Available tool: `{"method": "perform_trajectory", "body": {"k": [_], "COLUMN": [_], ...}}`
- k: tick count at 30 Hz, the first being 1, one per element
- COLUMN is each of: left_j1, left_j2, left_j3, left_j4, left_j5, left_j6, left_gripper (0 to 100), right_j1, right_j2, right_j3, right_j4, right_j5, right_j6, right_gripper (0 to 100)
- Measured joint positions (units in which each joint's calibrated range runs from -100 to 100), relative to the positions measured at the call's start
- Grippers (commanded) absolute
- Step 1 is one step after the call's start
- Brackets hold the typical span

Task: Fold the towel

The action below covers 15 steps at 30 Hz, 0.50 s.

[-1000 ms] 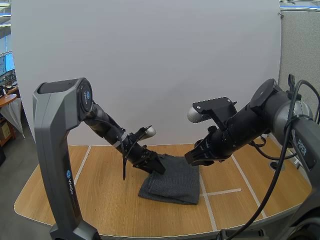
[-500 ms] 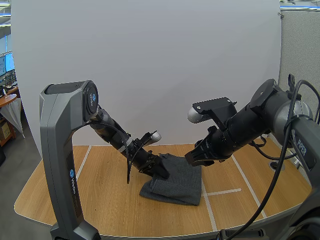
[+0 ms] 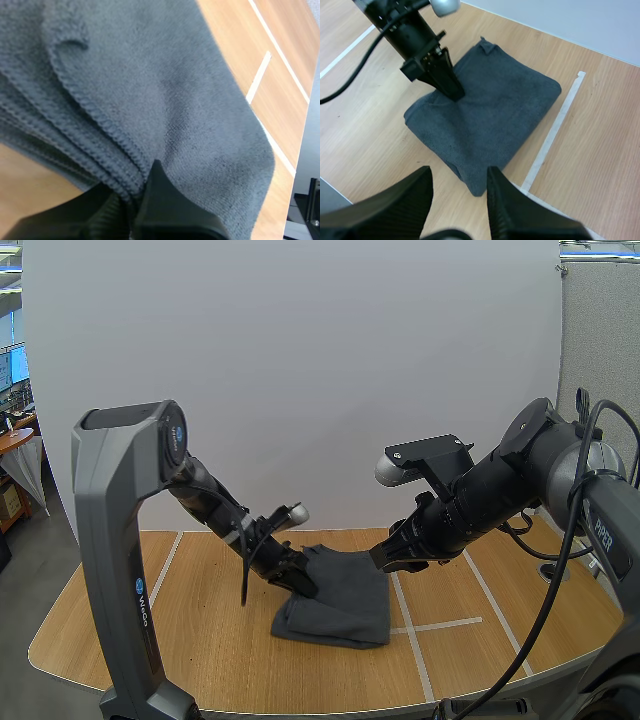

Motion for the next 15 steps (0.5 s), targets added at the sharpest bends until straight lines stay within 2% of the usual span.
{"method": "perform_trajectory", "body": {"k": [3, 15], "left_j1": [1.13, 1.15], "left_j2": [-3.5, -5.4], "left_j3": [0.0, -1.3], "left_j4": [1.0, 0.0], "left_j5": [0.0, 0.2], "left_j6": [0.0, -0.4], "left_gripper": [0, 0], "right_j1": [0.0, 0.0], "right_j2": [0.0, 0.0], "right_j3": [0.0, 0.0], "right_j4": [-0.1, -0.1], "right_j5": [0.0, 0.0], "right_j6": [0.0, 0.0], "right_gripper": [58, 58]}}
